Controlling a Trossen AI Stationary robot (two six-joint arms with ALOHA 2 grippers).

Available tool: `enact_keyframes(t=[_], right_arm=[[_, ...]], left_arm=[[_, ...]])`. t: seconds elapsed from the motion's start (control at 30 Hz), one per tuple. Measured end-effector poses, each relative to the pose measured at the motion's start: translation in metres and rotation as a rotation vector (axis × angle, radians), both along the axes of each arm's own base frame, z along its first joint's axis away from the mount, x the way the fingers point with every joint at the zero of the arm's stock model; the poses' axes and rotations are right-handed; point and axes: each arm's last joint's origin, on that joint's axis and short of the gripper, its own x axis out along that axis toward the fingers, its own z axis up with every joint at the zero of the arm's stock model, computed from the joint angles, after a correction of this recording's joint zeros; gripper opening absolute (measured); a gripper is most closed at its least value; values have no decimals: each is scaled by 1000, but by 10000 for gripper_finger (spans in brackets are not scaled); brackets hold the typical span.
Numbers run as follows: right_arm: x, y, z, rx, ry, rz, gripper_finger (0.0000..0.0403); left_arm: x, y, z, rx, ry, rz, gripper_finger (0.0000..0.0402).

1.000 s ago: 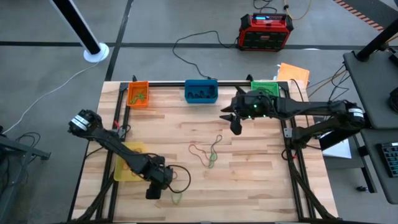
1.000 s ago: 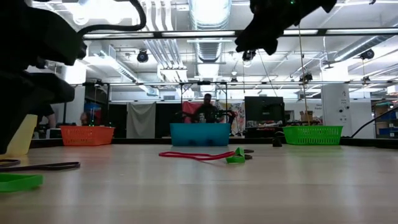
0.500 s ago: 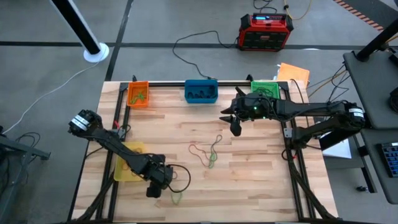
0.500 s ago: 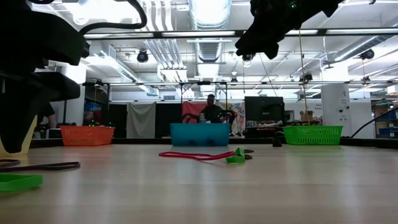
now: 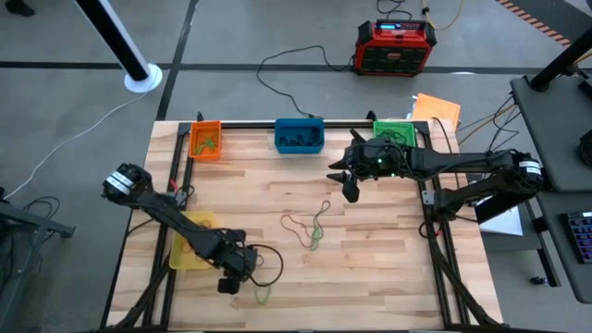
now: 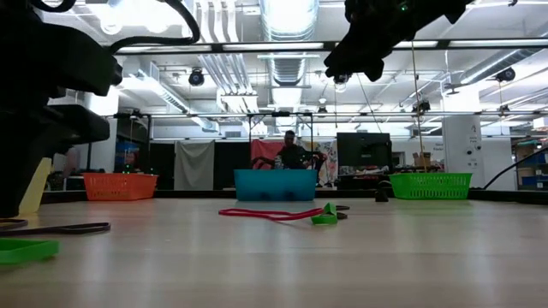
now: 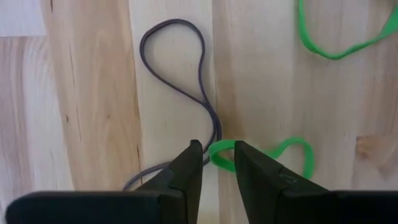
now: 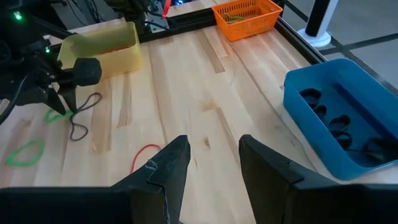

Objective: Sort rubber bands into baskets
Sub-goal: Put the top left green rubber band into the orange bin

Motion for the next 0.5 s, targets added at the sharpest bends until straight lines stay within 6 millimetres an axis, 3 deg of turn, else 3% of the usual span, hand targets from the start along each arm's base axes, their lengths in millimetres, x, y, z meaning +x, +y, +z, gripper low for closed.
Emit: enact_keyframes(t=[0.33,0.5], right_arm=[[1,3,0,-8,2,17,132],[1,3,0,-7,2,17,136]], left_arm=[[1,-5,-14,26,37,-14,86],[0,-6,-13,24,34,-19,53]])
